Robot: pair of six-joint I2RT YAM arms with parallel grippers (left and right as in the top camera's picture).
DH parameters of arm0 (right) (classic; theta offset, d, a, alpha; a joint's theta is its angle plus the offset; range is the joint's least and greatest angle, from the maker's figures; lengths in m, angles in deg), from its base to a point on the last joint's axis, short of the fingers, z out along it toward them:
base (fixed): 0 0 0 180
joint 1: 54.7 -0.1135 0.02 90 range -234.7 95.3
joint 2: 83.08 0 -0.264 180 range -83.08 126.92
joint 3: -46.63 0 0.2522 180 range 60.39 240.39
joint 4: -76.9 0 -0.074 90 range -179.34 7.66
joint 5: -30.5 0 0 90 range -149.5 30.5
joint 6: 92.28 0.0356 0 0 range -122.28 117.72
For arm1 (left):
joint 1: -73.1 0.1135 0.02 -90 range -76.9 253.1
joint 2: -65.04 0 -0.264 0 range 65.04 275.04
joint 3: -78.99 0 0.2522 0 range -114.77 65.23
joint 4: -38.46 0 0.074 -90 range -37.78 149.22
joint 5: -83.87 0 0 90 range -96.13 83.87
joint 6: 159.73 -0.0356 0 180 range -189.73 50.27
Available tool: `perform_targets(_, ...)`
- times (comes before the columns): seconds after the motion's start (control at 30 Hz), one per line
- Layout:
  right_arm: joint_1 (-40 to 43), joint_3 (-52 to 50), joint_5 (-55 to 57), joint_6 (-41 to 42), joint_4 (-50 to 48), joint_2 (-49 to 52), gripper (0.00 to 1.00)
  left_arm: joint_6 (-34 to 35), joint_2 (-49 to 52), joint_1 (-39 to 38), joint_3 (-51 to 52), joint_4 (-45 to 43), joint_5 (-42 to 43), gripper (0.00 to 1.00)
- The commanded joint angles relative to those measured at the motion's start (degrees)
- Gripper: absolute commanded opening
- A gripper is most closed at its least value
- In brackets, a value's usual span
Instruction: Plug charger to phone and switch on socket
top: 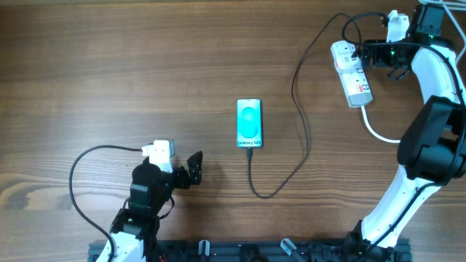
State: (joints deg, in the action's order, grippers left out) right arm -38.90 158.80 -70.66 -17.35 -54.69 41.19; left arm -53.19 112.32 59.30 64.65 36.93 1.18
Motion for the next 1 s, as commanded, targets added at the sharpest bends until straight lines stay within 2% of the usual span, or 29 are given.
perform_targets(0.0,-0.24,0.85,-0.92,0.20,-0.09,-1.27,1.00,-1.33,-4.98,0.31,0.26,4.57,-0.35,1.00)
perform_targets(0.2,-0.24,0.85,-0.92,0.17,-0.09,-1.27,1.00,-1.38,-7.43,0.07,0.26,10.27,-0.50,1.00)
perform_targets(0.33,-0.24,0.85,-0.92,0.17,-0.09,-1.27,1.00,-2.03,-20.46,0.09,0.26,19.45,-1.64,1.00)
perform_targets(0.47,-0.24,0.85,-0.90,0.17,-0.09,-1.27,1.00,-4.48,-32.33,0.11,0.26,19.45,-1.46,1.00)
perform_targets(0.6,-0.24,0.85,-0.92,0.17,-0.09,-1.27,1.00,-10.32,-39.56,0.72,0.26,19.47,-1.88,1.00)
perform_targets(0.97,-0.24,0.85,-0.92,0.17,-0.09,-1.27,1.00,-11.96,-47.12,10.16,0.26,19.56,-1.84,1.00)
